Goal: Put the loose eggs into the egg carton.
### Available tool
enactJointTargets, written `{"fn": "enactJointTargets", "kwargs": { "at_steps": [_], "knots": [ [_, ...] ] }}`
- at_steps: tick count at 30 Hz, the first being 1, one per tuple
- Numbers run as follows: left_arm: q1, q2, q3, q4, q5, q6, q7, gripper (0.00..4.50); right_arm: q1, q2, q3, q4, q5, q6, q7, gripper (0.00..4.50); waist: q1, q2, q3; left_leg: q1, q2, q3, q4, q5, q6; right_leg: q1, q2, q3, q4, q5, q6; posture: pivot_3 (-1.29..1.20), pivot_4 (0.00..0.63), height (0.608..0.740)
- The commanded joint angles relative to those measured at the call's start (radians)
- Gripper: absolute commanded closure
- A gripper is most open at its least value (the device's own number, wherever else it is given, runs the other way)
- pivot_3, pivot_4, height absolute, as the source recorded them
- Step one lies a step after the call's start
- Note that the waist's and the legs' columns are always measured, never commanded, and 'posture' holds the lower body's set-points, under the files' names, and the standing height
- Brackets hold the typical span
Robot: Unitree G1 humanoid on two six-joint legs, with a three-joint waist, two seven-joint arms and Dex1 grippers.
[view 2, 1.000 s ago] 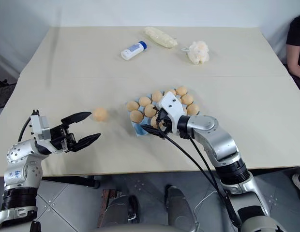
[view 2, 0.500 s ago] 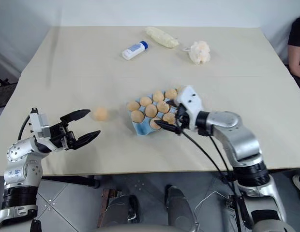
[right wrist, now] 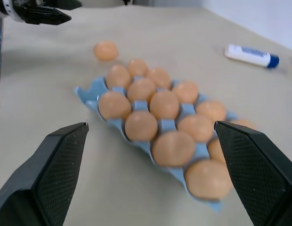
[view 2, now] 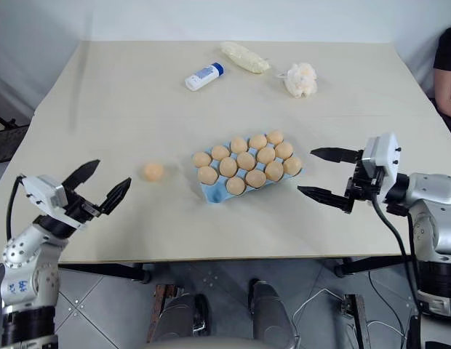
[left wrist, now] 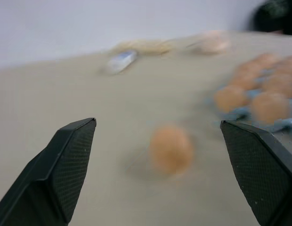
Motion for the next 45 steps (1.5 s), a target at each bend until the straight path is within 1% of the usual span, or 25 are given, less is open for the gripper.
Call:
{"fn": "enactJointTargets", "kwargs": {
  "at_steps": [1, 5, 9, 13, 19, 21, 29, 32, 35, 40, 41, 42, 43, 45],
  "knots": [
    [0.044, -0.008, 0.011, -0.141, 0.041, 0.067, 0.12, 0.0, -0.018, -0.017, -0.027, 0.007, 0.018, -0.017, 0.009, 0.01, 0.001, 0.0, 0.0, 0.0, 0.0, 0.0, 0.0, 0.0, 0.0, 0.0, 0.0, 0.0, 0.0, 0.0, 0.0, 0.0, 0.15, 0.74],
    [0.062, -0.016, -0.006, -0.216, 0.056, 0.138, 0.198, 0.0, -0.044, -0.009, -0.009, 0.022, 0.015, -0.011, 0.004, 0.01, 0.005, 0.0, 0.0, 0.001, -0.001, 0.001, 0.0, -0.002, -0.003, 0.0, 0.0, 0.002, 0.0, -0.002, -0.003, 0.0, 0.15, 0.74],
    [0.058, -0.003, -0.033, -0.283, 0.067, 0.26, 0.257, 0.0, -0.066, -0.002, 0.007, 0.03, 0.015, -0.007, 0.009, 0.01, 0.005, 0.0, 0.0, 0.001, -0.001, 0.002, 0.001, -0.002, -0.003, 0.0, 0.0, 0.003, -0.001, -0.002, -0.003, 0.0, 0.15, 0.74],
    [0.001, 0.001, -0.066, -0.28, 0.059, 0.324, 0.268, 0.0, -0.087, 0.008, 0.02, 0.035, 0.019, -0.006, 0.018, 0.01, 0.008, 0.0, 0.0, 0.001, -0.001, 0.002, 0.0, -0.002, -0.003, 0.0, 0.0, 0.003, -0.001, -0.002, -0.003, 0.0, 0.15, 0.74],
    [-0.134, -0.019, -0.14, -0.115, 0.105, 0.274, 0.244, 0.0, -0.097, 0.033, 0.035, 0.0, 0.049, 0.009, 0.021, 0.01, 0.012, 0.0, 0.0, 0.002, -0.002, 0.002, 0.001, -0.001, -0.003, 0.001, 0.0, 0.003, -0.001, -0.001, -0.003, 0.0, 0.15, 0.74],
    [-0.166, -0.022, -0.158, -0.073, 0.112, 0.269, 0.233, 0.0, -0.095, 0.033, 0.038, -0.004, 0.048, 0.01, 0.015, 0.01, 0.012, 0.0, 0.0, 0.002, -0.002, 0.002, 0.001, 0.001, 0.001, 0.001, 0.0, 0.003, -0.001, 0.0, -0.001, 0.0, 0.15, 0.74],
    [-0.327, -0.031, -0.246, 0.204, 0.176, 0.182, 0.162, 0.0, -0.074, 0.032, 0.038, -0.046, 0.05, 0.041, -0.022, 0.01, 0.013, 0.0, 0.0, 0.001, -0.001, 0.002, 0.0, 0.001, 0.001, 0.001, 0.0, 0.002, 0.0, 0.001, 0.0, 0.0, 0.15, 0.74],
    [-0.382, -0.024, -0.273, 0.278, 0.202, 0.199, 0.152, 0.0, -0.07, 0.028, 0.036, -0.057, 0.05, 0.05, -0.029, 0.01, 0.013, 0.0, 0.0, 0.001, -0.001, 0.003, 0.001, 0.001, 0.001, 0.001, 0.0, 0.002, 0.0, 0.001, 0.001, 0.0, 0.15, 0.74],
    [-0.407, -0.029, -0.294, 0.33, 0.223, 0.174, 0.131, 0.59, -0.067, 0.025, 0.031, -0.063, 0.047, 0.058, -0.04, 0.0, 0.013, 0.0, 0.0, 0.001, -0.001, 0.003, 0.001, 0.001, 0.001, 0.001, 0.0, 0.002, 0.0, 0.002, 0.002, 0.0, 0.15, 0.74],
    [-0.436, -0.031, -0.303, 0.369, 0.221, 0.166, 0.103, 2.26, -0.053, 0.019, 0.021, -0.078, 0.049, 0.066, -0.053, 0.0, 0.014, 0.0, 0.0, 0.001, -0.001, 0.003, 0.0, 0.001, 0.001, 0.001, 0.0, 0.001, 0.001, 0.002, 0.002, 0.0, 0.15, 0.74],
    [-0.44, -0.03, -0.302, 0.37, 0.22, 0.162, 0.095, 2.54, -0.051, 0.018, 0.019, -0.08, 0.049, 0.067, -0.056, 0.0, 0.014, 0.0, 0.0, 0.001, -0.001, 0.004, 0.001, 0.001, 0.001, 0.001, 0.0, 0.001, 0.001, 0.002, 0.002, 0.0, 0.15, 0.74],
    [-0.447, -0.022, -0.301, 0.364, 0.22, 0.155, 0.084, 2.73, -0.046, 0.017, 0.014, -0.084, 0.048, 0.068, -0.062, 0.0, 0.014, 0.0, 0.0, 0.001, -0.001, 0.004, 0.001, 0.001, 0.001, 0.001, 0.0, 0.001, 0.001, 0.002, 0.002, 0.0, 0.15, 0.74],
    [-0.452, -0.017, -0.301, 0.359, 0.221, 0.15, 0.075, 2.81, -0.043, 0.016, 0.011, -0.087, 0.049, 0.068, -0.065, 0.0, 0.014, 0.0, 0.0, 0.001, -0.001, 0.004, 0.001, 0.001, 0.001, 0.001, 0.0, 0.001, 0.001, 0.002, 0.002, 0.0, 0.15, 0.74],
    [-0.478, -0.009, -0.294, 0.334, 0.204, 0.146, 0.044, 2.83, -0.032, 0.013, 0.003, -0.096, 0.051, 0.069, -0.071, 0.0, 0.014, 0.0, 0.0, 0.001, -0.001, 0.004, 0.001, 0.001, 0.001, 0.001, 0.0, 0.001, 0.001, 0.002, 0.002, 0.0, 0.15, 0.74]
  ]
}}
